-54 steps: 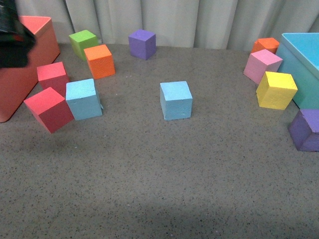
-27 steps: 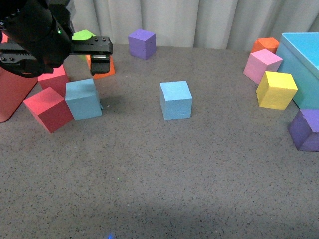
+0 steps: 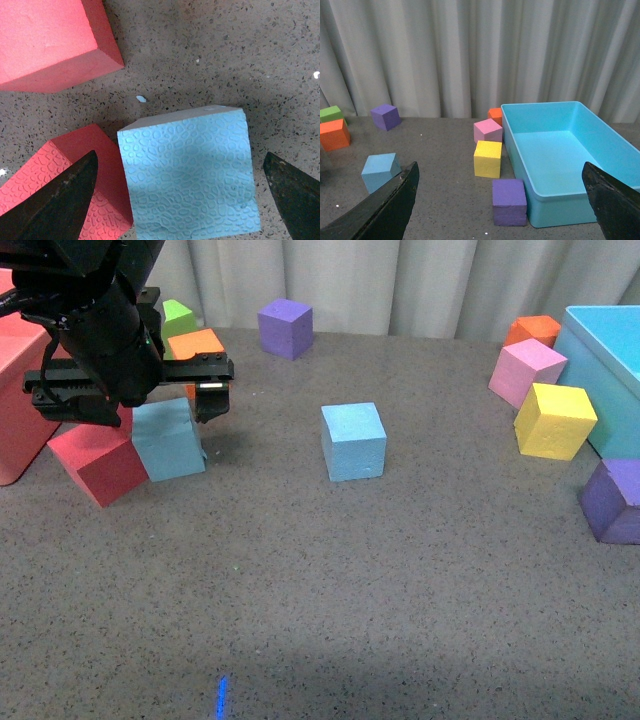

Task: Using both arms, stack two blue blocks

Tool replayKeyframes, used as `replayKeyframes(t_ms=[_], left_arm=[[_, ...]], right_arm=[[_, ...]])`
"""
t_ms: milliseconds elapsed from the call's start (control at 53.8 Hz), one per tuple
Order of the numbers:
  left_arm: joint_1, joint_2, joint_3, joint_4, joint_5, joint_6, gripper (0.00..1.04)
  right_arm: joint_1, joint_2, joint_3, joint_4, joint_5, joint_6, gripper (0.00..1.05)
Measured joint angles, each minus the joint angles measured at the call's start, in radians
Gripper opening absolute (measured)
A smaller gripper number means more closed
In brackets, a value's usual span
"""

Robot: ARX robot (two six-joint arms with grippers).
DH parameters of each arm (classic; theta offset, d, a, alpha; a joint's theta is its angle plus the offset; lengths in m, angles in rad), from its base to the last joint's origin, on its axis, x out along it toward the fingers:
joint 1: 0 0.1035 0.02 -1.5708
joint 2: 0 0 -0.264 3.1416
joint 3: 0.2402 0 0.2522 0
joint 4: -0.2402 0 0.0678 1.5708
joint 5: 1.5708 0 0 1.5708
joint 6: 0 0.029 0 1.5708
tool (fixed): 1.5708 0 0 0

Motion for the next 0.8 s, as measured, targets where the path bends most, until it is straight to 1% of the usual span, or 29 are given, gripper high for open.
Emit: replayKeyframes(t_ms=[279, 297, 428, 483, 558, 651, 725, 743, 799], left_arm=[[-0.002, 0.06, 0.066, -0.027, -0.01, -0.002, 0.97], [-0.002, 0.063, 0.07, -0.03, -0.011, -0.002, 0.96], [-0.005, 0.092, 0.1, -0.058, -0.016, 0.0, 0.71], [-0.006, 0.092, 0.102, -0.058, -0.018, 0.002, 0.64], [-0.009, 0.092, 0.103, -0.063, -0.019, 0.003, 0.58], [-0.016, 0.09, 0.103, -0.063, -0.022, 0.006, 0.54], [-0.029, 0.071, 0.092, -0.064, -0.002, 0.005, 0.51], [-0.141, -0.067, 0.068, -0.075, 0.004, -0.032, 0.48], [-0.166, -0.077, 0.08, -0.084, 0.002, -0.038, 0.48]], right_arm=[[0.0, 0.0, 0.0, 0.0, 0.0, 0.0, 0.95], [0.0, 0.0, 0.0, 0.0, 0.0, 0.0, 0.95], [0.0, 0.0, 0.0, 0.0, 0.0, 0.0, 0.95], [0.0, 0.0, 0.0, 0.0, 0.0, 0.0, 0.95], [0.0, 0.0, 0.0, 0.0, 0.0, 0.0, 0.95], [0.0, 0.0, 0.0, 0.0, 0.0, 0.0, 0.95], [0.0, 0.0, 0.0, 0.0, 0.0, 0.0, 0.95], [0.0, 0.0, 0.0, 0.0, 0.0, 0.0, 0.95], [0.0, 0.0, 0.0, 0.0, 0.0, 0.0, 0.95]])
